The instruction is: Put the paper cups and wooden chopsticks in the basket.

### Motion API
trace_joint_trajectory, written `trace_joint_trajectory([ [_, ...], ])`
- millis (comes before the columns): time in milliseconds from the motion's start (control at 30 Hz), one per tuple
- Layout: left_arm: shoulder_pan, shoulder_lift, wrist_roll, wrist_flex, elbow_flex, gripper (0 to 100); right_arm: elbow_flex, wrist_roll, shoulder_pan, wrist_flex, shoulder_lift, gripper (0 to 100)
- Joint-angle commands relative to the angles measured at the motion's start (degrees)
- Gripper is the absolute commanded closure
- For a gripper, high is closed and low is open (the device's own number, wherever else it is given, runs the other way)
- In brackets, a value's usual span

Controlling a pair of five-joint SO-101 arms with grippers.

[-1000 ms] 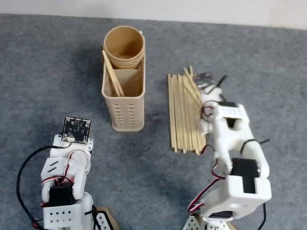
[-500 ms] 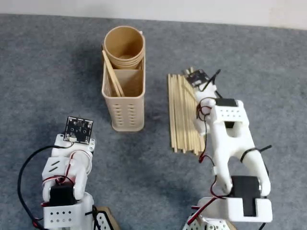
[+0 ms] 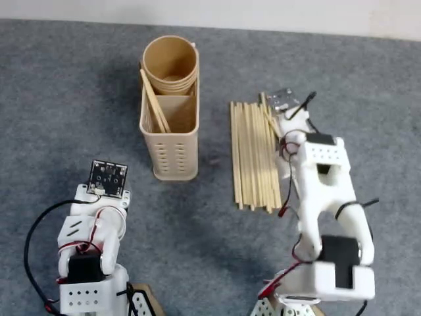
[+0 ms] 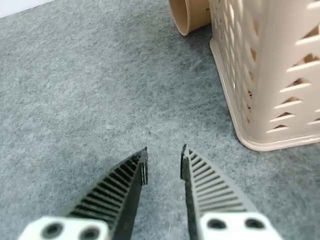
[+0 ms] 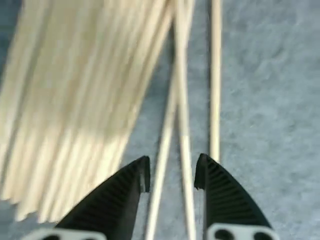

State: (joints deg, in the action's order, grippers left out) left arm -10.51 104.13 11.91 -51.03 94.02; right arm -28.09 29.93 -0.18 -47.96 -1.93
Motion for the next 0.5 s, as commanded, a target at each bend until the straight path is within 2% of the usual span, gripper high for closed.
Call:
trace_joint_trajectory([
  [0, 0.57, 0.4, -0.18, 0.88, -0.22, 87, 7.52, 1.14, 2.59, -1.1, 5.14, 83.3],
  [467, 0.57, 0.4, -0.18, 0.88, -0.22, 87, 19.56, 3.25, 3.21, -1.36, 21.58, 83.3],
])
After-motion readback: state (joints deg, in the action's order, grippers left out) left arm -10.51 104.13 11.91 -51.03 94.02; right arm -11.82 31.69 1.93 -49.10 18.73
